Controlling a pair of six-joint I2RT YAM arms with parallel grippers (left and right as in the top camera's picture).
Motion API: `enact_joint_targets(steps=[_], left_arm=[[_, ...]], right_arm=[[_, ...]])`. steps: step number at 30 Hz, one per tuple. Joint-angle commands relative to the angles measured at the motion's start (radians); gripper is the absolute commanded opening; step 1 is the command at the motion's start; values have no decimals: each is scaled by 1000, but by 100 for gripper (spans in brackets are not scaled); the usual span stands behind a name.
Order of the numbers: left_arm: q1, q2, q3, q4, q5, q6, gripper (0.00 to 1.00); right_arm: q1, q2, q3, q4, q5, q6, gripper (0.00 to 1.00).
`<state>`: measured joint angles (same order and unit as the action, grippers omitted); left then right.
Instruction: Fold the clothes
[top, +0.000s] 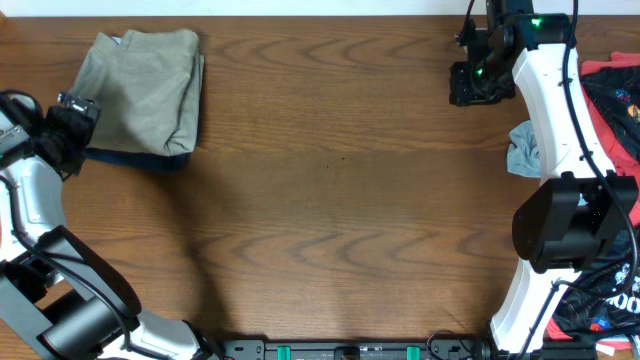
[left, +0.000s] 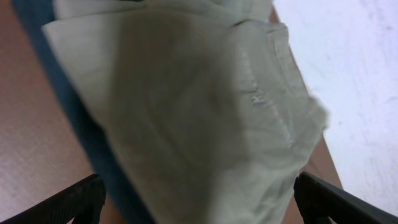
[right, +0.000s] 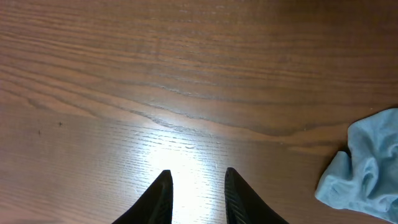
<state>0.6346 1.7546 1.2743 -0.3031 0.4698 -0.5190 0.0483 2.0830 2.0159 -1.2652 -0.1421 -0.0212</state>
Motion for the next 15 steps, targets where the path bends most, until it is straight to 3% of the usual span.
enact_joint_targets(steps=[1, 6, 11, 15], left_arm=[[11, -19, 2, 15, 45, 14, 98], [-38, -69, 2, 82, 99, 19, 98], [-201, -90, 2, 66, 96, 140, 98], [-407, -56, 2, -4, -64, 291, 98]], right_arm=[[-10, -9, 15, 1, -4, -21, 27], [-10, -9, 15, 1, -4, -21, 28], [-10, -9, 15, 1, -4, -21, 29], [-10, -9, 15, 1, -4, -20, 29]])
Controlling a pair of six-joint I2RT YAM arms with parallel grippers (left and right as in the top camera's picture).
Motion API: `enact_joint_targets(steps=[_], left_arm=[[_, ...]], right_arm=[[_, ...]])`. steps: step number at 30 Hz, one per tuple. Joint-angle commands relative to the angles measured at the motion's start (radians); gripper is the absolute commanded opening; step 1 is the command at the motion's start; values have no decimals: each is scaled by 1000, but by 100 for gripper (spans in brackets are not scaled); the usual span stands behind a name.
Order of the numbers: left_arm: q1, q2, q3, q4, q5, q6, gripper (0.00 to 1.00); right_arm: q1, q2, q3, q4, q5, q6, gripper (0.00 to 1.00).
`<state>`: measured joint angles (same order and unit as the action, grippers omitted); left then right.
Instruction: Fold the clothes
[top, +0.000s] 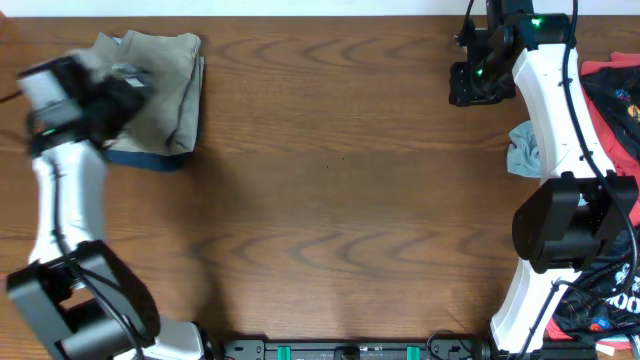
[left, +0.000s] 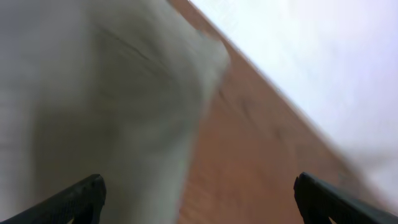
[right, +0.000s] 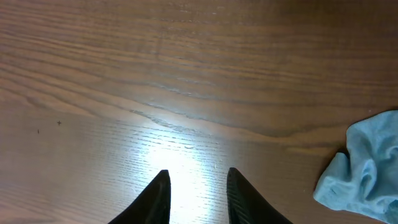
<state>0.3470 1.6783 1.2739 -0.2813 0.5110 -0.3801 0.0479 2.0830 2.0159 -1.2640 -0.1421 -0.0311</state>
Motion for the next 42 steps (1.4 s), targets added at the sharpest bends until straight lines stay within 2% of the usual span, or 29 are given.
enact_joint_targets(steps=[1, 5, 8, 12, 16, 20, 28, 34, 38, 42], left_arm=[[-159, 32, 2, -32, -150, 188, 98], [-333, 101, 2, -70, -475, 286, 98], [-401, 154, 2, -72, -678, 352, 98], [-424, 239, 2, -47, -813, 415, 98], [-378, 327, 2, -32, -806, 425, 98], [-288, 383, 2, -24, -719, 424, 97], [-125, 370, 63, -55, -560, 402, 98], [-164, 343, 135, -132, -533, 407, 98], [-235, 317, 137, -218, -373, 406, 98], [-292, 327, 137, -199, -345, 440, 98]], right_arm=[[-10, -9, 15, 0, -4, -8, 30], [-9, -9, 15, -3, -5, -7, 31], [-9, -9, 15, -10, -5, -7, 30], [-8, -9, 15, -13, -4, -2, 31], [-8, -9, 15, -32, -5, 8, 31], [-8, -9, 15, -53, -5, 8, 31], [-8, -9, 15, -68, -5, 8, 31], [-8, -9, 15, -78, -4, 8, 31], [-8, -9, 15, -87, -5, 8, 31], [-8, -9, 15, -98, -4, 8, 30]])
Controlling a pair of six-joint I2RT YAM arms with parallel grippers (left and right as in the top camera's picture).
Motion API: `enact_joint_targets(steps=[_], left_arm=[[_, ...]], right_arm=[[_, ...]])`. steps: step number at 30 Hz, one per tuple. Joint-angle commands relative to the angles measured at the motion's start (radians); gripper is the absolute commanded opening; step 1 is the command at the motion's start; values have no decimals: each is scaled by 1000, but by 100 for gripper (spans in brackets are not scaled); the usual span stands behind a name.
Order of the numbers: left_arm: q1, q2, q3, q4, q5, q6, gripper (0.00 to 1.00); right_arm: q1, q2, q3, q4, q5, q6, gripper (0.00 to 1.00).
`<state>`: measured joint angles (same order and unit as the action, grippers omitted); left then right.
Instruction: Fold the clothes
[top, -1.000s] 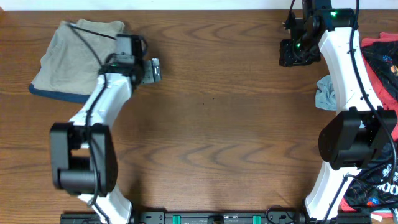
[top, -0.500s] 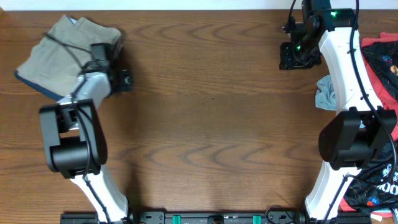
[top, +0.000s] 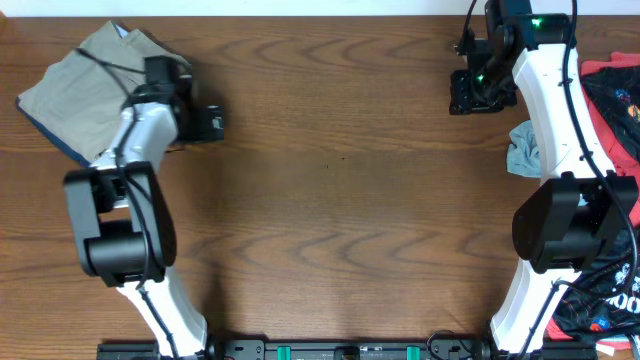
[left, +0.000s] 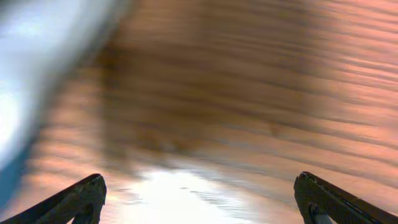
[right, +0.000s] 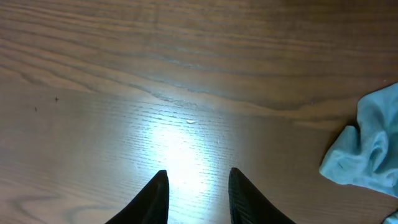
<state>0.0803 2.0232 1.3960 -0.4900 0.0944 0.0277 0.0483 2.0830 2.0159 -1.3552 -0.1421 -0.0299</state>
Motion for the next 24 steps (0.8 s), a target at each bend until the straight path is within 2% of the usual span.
enact_joint_targets(steps=[1, 12, 19, 24], left_arm=[[-32, -14, 14, 36, 66, 32, 98], [25, 61, 14, 324, 76, 27, 98], [66, 149, 14, 426, 154, 21, 98], [115, 179, 15, 615, 126, 19, 97]], right_arm=[[-8, -9, 15, -12, -4, 7, 30], [-8, -9, 15, -60, -4, 6, 29], [-8, -9, 15, -65, -4, 7, 29], [-8, -9, 15, -79, -5, 7, 29]])
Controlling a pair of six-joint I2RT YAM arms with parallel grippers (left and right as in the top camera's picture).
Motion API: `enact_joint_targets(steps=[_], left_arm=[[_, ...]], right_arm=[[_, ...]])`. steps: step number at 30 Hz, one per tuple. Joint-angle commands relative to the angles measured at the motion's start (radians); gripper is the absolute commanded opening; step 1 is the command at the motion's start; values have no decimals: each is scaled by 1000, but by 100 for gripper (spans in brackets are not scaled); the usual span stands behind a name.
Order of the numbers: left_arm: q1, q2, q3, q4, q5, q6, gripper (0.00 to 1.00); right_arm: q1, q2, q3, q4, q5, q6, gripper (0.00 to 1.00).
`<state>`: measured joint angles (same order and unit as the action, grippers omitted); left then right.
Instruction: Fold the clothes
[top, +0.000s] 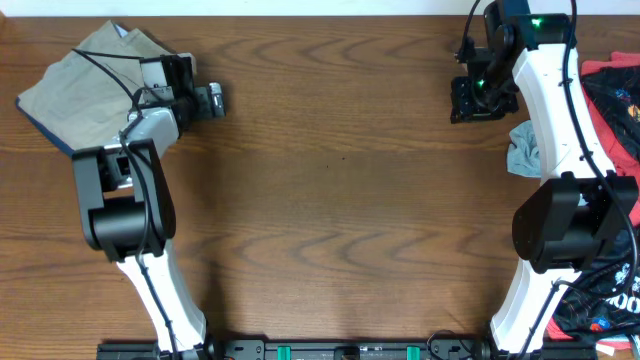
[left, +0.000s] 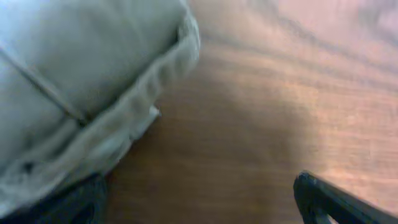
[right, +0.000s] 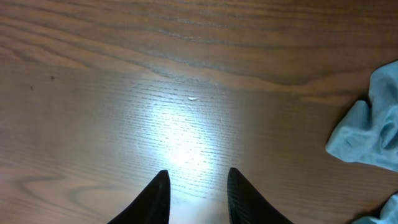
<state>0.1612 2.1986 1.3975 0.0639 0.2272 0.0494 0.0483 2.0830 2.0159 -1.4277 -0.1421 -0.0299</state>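
A folded khaki garment lies skewed at the table's back left corner, with a dark blue piece showing under its near edge. In the left wrist view the khaki hem fills the upper left. My left gripper hangs just right of that pile, wide open and holding nothing, one dark fingertip at the frame's lower right. At the back right, my right gripper is open over bare wood. A crumpled light blue cloth lies to its right.
A heap of red, black and printed clothes sits along the table's right edge, with the light blue cloth beside it. The wooden table stretches between the two arms.
My left gripper has shifted a little toward the back, next to the khaki pile's right edge, and its camera now shows the hem. The right gripper has moved slightly nearer. The pile has not moved.
First the khaki pile lay squarely at the back left, with my left gripper open at its left side. Then the gripper was over the pile. Later the pile lay further left and rotated, with the gripper open to its right, where it still is.
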Motion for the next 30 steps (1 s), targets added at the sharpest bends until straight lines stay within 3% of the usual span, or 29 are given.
enact_joint_targets(steps=[1, 3, 8, 14, 17, 20, 23, 25, 27, 29, 30], left_arm=[[47, -1, 15, 122, -7, -15, 98], [72, -4, 37, 217, -8, -92, 98], [134, -4, 88, 233, -61, -212, 98], [135, -16, 88, 143, 196, -250, 98], [101, -36, 88, 56, 230, -247, 98], [46, -67, 88, -35, 233, -178, 98], [-14, -110, 88, -124, 230, -136, 98], [-56, -142, 88, -210, 221, -136, 98], [-100, -163, 88, -314, 208, -137, 98], [-144, -170, 88, -429, 206, -137, 98], [-167, -170, 88, -491, 206, -137, 98]], right_arm=[[-8, -9, 15, -10, -4, 7, 29], [-8, -9, 15, -17, -4, 7, 29], [-8, -9, 15, -44, -4, 7, 27], [-8, -9, 15, -44, -5, 19, 26], [-9, -9, 15, -43, -5, 37, 27], [-10, -9, 15, -43, -5, 42, 34], [-10, -9, 15, -42, -5, 60, 61], [-10, -9, 15, -34, -5, 59, 67], [-10, -9, 14, -20, -4, 59, 52], [-15, -8, 10, 5, 10, 61, 21], [-21, -5, 3, 26, 35, 79, 15]])
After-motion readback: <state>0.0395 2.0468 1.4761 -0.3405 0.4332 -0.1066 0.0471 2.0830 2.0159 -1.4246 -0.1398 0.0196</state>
